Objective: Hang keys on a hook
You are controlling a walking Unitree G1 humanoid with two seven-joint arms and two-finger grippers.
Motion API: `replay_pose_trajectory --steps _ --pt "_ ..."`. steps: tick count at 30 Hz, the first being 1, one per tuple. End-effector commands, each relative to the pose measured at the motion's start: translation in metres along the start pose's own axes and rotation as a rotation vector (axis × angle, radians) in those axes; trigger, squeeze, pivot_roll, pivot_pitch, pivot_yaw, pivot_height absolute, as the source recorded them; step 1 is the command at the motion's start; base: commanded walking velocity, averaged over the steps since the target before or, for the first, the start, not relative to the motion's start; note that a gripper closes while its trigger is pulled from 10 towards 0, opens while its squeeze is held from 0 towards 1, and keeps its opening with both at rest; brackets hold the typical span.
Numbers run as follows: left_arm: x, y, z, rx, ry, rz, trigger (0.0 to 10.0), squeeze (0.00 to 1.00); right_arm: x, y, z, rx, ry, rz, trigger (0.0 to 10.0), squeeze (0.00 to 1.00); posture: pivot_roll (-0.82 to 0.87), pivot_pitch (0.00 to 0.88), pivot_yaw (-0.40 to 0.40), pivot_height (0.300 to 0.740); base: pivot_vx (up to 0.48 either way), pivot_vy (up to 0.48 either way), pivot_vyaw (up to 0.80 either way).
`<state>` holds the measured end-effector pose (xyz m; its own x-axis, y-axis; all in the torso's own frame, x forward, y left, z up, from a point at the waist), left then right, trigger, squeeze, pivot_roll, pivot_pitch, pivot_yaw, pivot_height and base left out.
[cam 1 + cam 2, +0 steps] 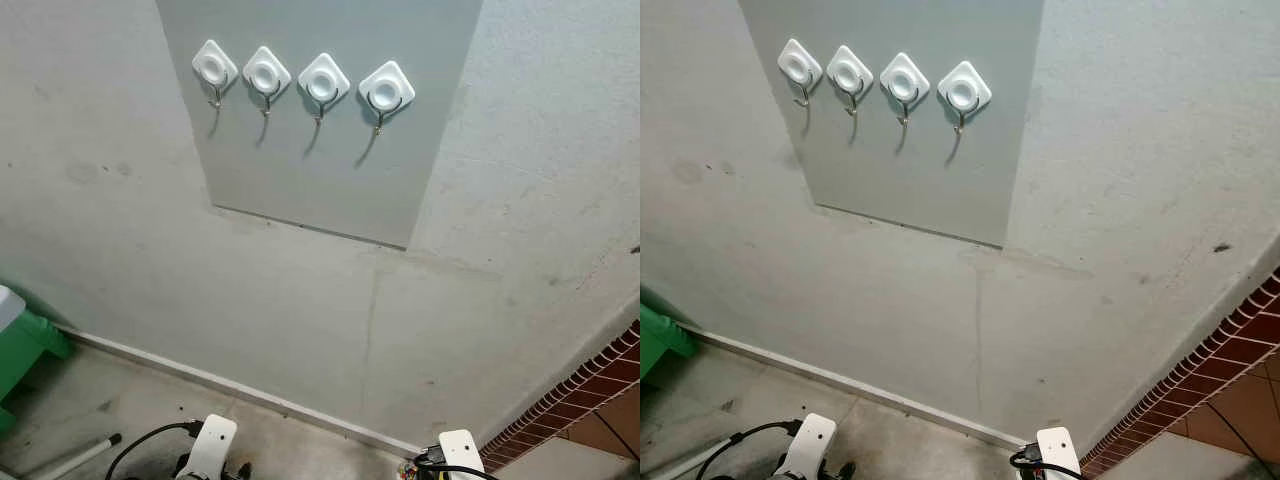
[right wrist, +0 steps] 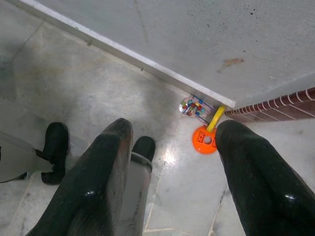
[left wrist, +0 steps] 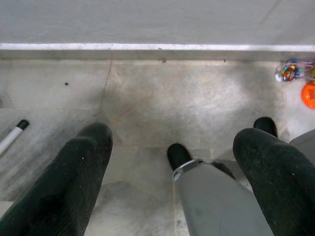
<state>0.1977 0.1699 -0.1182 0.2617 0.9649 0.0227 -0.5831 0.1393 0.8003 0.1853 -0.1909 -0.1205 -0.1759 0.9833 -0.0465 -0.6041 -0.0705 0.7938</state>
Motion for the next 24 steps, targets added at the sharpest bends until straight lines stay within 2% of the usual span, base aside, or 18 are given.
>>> replay_pose_trajectory --steps 1,7,16,21,24 --pt "-0.0003 0.0003 0.0002 -0.007 0.016 -0.006 10.0 0.00 -0.0004 0.0002 0.0008 -0.008 -0.009 0.005 10.0 0.00 -0.02 0.000 0.026 0.740 0.000 0.000 0.00" --pt "0.0003 -0.0002 0.0010 -0.010 0.072 0.009 10.0 0.00 -0.0007 0.0002 0.0004 -0.005 -0.006 -0.002 10.0 0.00 -0.02 0.002 0.022 0.740 0.000 0.000 0.00" --pt "-0.0016 -0.0010 0.0040 -0.022 0.088 0.004 10.0 0.00 0.0006 0.0003 -0.0001 -0.006 -0.002 0.004 10.0 0.00 -0.02 0.011 0.015 0.740 0.000 0.000 0.00" --pt "0.0008 -0.0008 0.0052 -0.026 0.075 0.008 10.0 0.00 0.0056 -0.0003 0.0027 -0.033 -0.141 0.032 10.0 0.00 -0.02 0.012 0.016 0.740 0.000 0.000 0.00" --pt "0.0017 -0.0008 0.0061 -0.029 0.072 0.010 10.0 0.00 0.0033 -0.0008 0.0079 -0.058 -0.129 0.011 10.0 0.00 -0.02 0.013 0.018 0.740 0.000 0.000 0.00"
Point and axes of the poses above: a point about 5 cm out from each wrist's last joint towards the gripper, its own y axis pointing back from the gripper into the wrist, its own z axis along the axis of the wrist's last joint, x = y × z, the point moved 4 cm from there along -y, pointing out of the wrist towards the gripper, and after that the axes turned 2 degrees about y, right-handed, at the moved point
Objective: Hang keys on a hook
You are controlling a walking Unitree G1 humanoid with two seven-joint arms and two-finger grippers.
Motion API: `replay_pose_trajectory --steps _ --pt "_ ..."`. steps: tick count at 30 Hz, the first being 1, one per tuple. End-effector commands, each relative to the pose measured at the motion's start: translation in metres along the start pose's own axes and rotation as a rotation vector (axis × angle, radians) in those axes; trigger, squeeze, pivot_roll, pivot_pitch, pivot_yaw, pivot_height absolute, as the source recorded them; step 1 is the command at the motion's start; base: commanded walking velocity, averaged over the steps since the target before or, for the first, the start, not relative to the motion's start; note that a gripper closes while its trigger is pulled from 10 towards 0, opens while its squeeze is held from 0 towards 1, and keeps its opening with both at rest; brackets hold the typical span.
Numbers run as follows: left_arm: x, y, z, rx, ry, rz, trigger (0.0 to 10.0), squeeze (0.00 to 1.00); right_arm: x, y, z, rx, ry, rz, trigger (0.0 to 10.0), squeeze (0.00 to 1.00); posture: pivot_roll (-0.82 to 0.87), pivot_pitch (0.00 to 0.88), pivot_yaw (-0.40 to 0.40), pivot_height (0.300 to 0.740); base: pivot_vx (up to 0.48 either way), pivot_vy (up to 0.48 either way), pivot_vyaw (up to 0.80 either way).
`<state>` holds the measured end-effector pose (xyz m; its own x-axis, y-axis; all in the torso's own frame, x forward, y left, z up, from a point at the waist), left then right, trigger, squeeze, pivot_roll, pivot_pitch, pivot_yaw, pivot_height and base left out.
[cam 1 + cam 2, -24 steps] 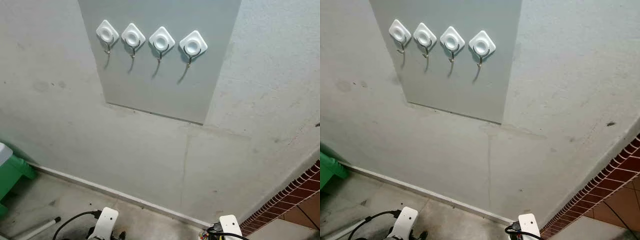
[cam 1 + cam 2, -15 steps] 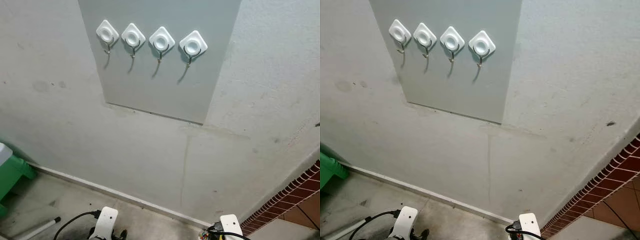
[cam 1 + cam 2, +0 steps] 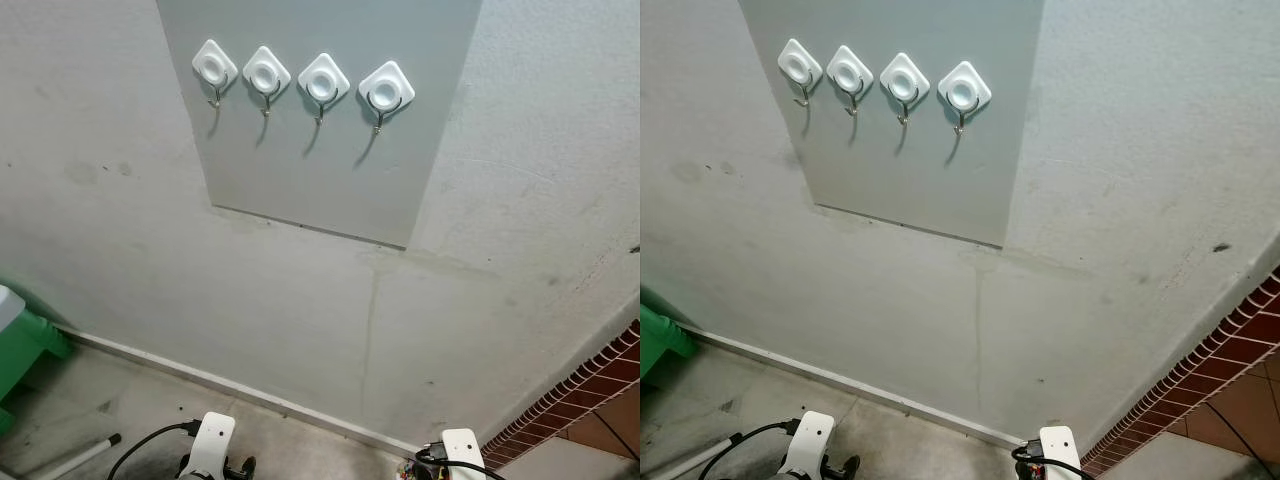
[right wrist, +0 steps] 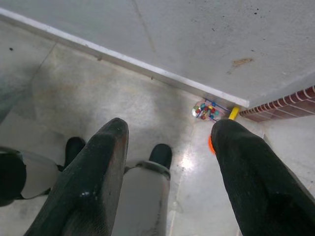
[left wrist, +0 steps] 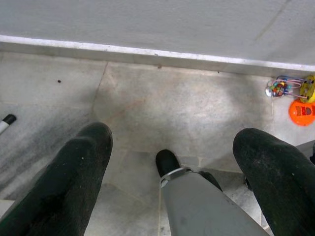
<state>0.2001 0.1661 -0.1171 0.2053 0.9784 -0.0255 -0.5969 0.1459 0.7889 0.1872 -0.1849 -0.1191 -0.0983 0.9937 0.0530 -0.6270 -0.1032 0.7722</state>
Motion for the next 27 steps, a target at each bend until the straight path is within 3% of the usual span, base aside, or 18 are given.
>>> replay_pose_trajectory --steps 1,8,13,19,24,26,27 --pt "0.005 0.000 0.003 -0.011 -0.003 0.013 10.0 0.00 -0.002 -0.001 0.005 -0.025 -0.006 -0.017 10.0 0.00 -0.02 0.013 0.018 0.740 0.000 0.000 0.00" --pt "0.005 0.000 0.005 -0.018 -0.004 0.018 10.0 0.00 -0.004 -0.001 0.017 -0.092 0.020 -0.020 10.0 0.00 -0.02 0.020 0.024 0.740 0.000 0.000 0.00" --pt "0.004 -0.001 0.006 -0.017 -0.012 0.018 10.0 0.00 0.000 0.000 0.014 -0.073 0.009 0.041 10.0 0.00 -0.02 0.020 0.026 0.740 0.000 0.000 0.00" --pt "0.004 -0.001 0.007 -0.019 -0.021 0.018 10.0 0.00 0.003 0.000 0.010 -0.047 0.108 0.058 10.0 0.00 -0.02 0.026 0.028 0.740 0.000 0.000 0.00" --pt "0.006 0.000 0.006 -0.018 -0.012 0.015 10.0 0.00 0.004 0.000 0.009 -0.046 0.082 0.074 10.0 0.00 -0.02 0.029 0.026 0.740 0.000 0.000 0.00" --pt "0.006 0.000 0.006 -0.018 -0.006 0.013 10.0 0.00 0.002 0.000 0.009 -0.034 0.101 0.053 10.0 0.00 -0.02 0.029 0.026 0.740 0.000 0.000 0.00" --pt "0.006 0.000 0.005 -0.015 0.000 0.012 10.0 0.00 0.000 -0.001 0.008 -0.018 0.153 0.027 10.0 0.00 -0.02 0.029 0.026 0.740 0.000 0.000 0.00"
Point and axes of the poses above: a point about 5 cm out from each wrist's last joint towards the gripper, its own y axis pointing back from the gripper into the wrist, its own z axis along the axis of the wrist's last joint, x = y × z, the point moved 4 cm from there along -y, pointing out of the wrist towards the gripper, and after that the axes turned 2 degrees about y, right-handed, at the moved point
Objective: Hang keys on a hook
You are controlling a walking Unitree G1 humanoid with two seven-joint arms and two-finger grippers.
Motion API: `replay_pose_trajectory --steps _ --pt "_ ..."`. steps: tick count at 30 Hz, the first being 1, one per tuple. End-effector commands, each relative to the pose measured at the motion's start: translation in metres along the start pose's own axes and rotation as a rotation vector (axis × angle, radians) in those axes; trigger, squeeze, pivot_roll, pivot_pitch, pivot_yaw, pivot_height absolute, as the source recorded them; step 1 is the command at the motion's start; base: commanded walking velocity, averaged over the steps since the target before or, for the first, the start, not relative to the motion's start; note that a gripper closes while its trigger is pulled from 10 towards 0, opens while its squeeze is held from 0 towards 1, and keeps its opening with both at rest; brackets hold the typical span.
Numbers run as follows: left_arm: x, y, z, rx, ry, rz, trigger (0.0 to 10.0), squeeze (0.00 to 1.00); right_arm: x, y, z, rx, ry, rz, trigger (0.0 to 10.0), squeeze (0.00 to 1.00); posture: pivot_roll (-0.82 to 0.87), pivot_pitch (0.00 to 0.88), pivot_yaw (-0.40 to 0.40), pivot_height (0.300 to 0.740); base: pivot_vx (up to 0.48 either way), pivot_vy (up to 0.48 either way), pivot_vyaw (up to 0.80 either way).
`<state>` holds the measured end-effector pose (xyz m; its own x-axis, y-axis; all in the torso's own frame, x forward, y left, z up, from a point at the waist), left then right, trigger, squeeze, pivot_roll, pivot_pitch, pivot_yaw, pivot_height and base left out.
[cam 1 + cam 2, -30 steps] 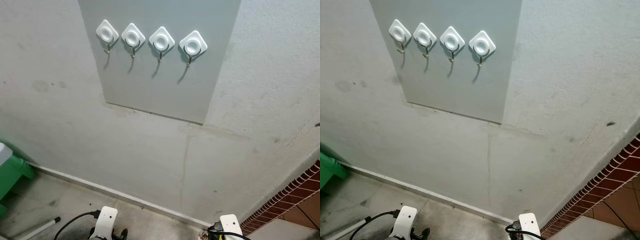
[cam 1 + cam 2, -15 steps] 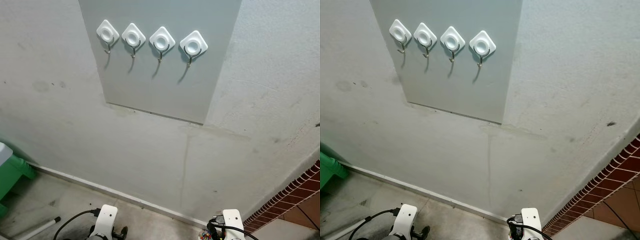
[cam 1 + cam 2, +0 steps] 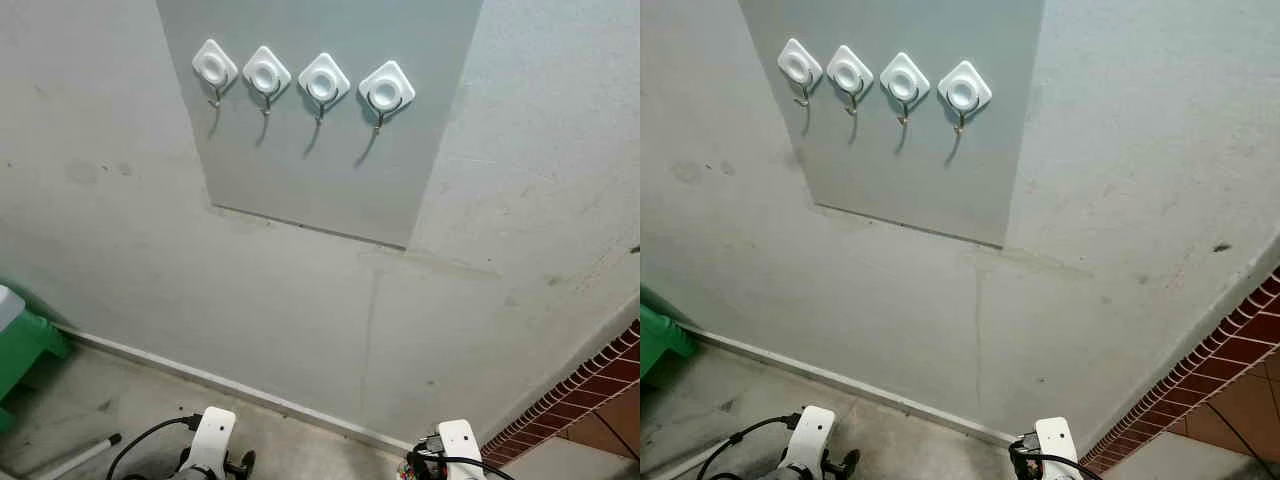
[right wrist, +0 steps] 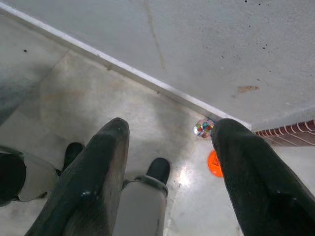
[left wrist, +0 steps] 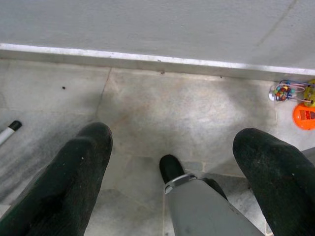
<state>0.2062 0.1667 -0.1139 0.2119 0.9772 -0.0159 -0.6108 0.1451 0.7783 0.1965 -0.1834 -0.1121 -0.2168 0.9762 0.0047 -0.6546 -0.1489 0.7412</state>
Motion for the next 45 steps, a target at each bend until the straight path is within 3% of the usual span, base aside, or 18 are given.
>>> replay_pose_trajectory --steps 1,33,45 --pt "0.004 0.001 -0.002 0.002 0.011 0.008 10.0 0.00 -0.001 0.000 -0.005 0.040 0.061 -0.019 10.0 0.00 -0.02 0.029 0.026 0.740 0.000 0.000 0.00" --pt "-0.003 0.000 0.002 -0.015 0.007 -0.025 10.0 0.00 -0.002 0.001 -0.009 0.060 0.116 -0.048 10.0 0.00 -0.02 0.001 0.022 0.740 0.000 0.000 0.00" --pt "-0.002 0.001 -0.002 -0.014 0.006 -0.020 10.0 0.00 -0.005 0.003 -0.015 0.073 0.104 -0.068 10.0 0.00 -0.02 0.000 0.020 0.740 0.000 0.000 0.74"
Point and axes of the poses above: a point about 5 cm out from each wrist's last joint towards the gripper, its own y axis pointing back from the gripper into the wrist, its own z axis along the axis of the wrist's last joint, x = y × z, the point moved 4 cm from there along -y, pointing out of the wrist towards the gripper, and after that the axes turned 2 degrees about y, right-handed, at the moved point
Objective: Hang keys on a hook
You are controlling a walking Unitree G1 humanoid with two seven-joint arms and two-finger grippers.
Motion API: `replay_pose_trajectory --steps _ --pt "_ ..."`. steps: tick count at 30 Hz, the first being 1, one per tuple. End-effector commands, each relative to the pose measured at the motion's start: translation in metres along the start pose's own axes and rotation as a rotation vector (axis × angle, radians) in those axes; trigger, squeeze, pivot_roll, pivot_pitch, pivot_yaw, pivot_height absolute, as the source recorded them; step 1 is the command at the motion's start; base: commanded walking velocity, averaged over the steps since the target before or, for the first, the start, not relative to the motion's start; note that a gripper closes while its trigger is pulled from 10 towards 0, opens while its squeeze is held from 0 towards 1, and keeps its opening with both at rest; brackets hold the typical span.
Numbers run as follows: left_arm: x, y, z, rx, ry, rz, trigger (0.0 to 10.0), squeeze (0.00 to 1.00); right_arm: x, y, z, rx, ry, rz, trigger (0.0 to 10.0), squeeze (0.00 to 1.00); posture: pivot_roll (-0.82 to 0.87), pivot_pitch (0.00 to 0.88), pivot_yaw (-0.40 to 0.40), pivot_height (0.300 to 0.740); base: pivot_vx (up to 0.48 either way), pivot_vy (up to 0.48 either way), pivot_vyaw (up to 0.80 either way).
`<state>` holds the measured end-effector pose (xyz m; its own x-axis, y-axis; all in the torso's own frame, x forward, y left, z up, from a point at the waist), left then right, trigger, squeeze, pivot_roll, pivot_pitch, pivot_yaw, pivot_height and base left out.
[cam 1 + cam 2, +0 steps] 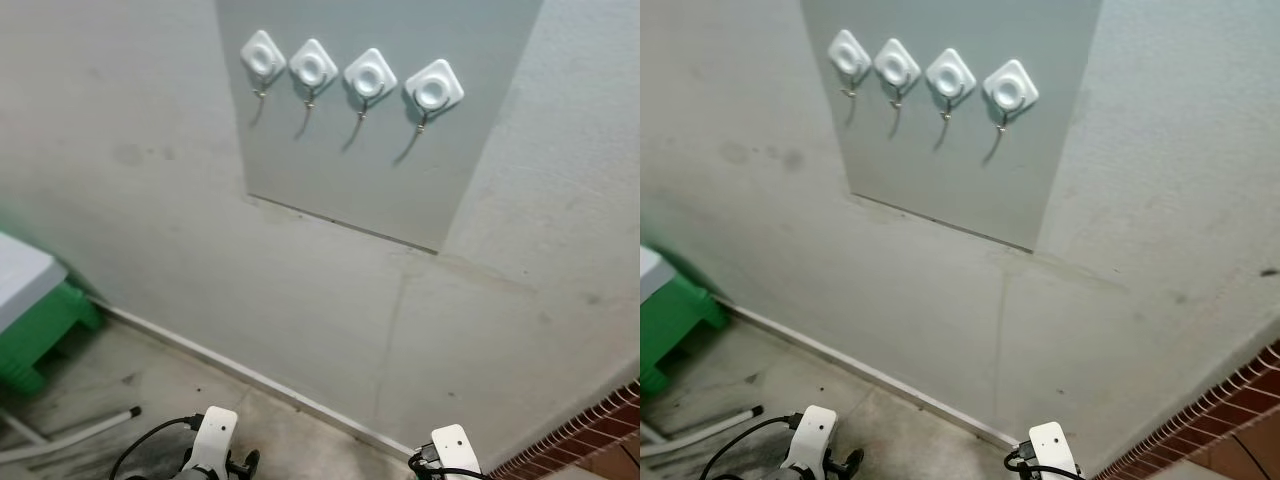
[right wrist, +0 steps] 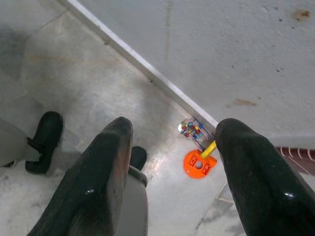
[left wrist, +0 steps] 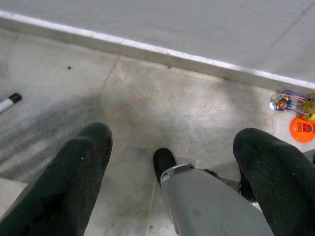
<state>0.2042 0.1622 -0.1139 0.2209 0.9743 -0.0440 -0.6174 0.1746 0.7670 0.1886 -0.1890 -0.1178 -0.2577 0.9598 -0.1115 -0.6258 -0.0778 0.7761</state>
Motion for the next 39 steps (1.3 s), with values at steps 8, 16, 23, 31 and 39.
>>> replay_pose_trajectory --steps 8,16,23,31,39 --pt "0.000 0.005 -0.019 0.046 0.017 0.017 10.0 0.00 0.000 0.004 -0.013 0.032 -0.014 -0.008 10.0 0.00 -0.02 0.009 0.021 0.740 0.000 0.000 0.80" --pt "0.001 0.005 -0.019 0.045 0.052 0.026 10.0 0.00 0.000 0.002 -0.009 0.022 -0.012 -0.006 10.0 0.00 -0.02 0.018 0.016 0.740 0.000 0.226 0.60" --pt "0.005 0.004 -0.015 0.039 0.038 0.037 10.0 0.00 -0.001 0.002 -0.006 0.018 0.004 -0.007 10.0 0.00 -0.01 0.024 0.012 0.740 0.000 0.135 0.59" --pt "0.007 0.004 -0.014 0.040 0.042 0.045 10.0 0.00 -0.002 0.002 -0.006 0.019 -0.005 -0.008 10.0 0.00 -0.01 0.025 0.013 0.740 0.000 0.000 0.80" --pt "0.008 0.004 -0.013 0.039 0.046 0.051 10.0 0.00 -0.001 0.001 -0.005 0.015 -0.011 -0.009 10.0 0.00 -0.01 0.024 0.014 0.740 0.000 0.000 0.80"
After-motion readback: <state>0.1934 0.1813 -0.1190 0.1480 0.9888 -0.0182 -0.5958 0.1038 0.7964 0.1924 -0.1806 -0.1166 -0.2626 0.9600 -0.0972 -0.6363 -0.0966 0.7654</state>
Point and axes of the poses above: a point about 5 cm out from each wrist's last joint towards the gripper, its own y axis pointing back from the gripper into the wrist, its own z axis along the axis of the wrist's last joint, x = y × z, the point moved 4 cm from there along -y, pointing out of the wrist towards the gripper, and after that the axes turned 2 degrees about y, right-handed, at the moved point
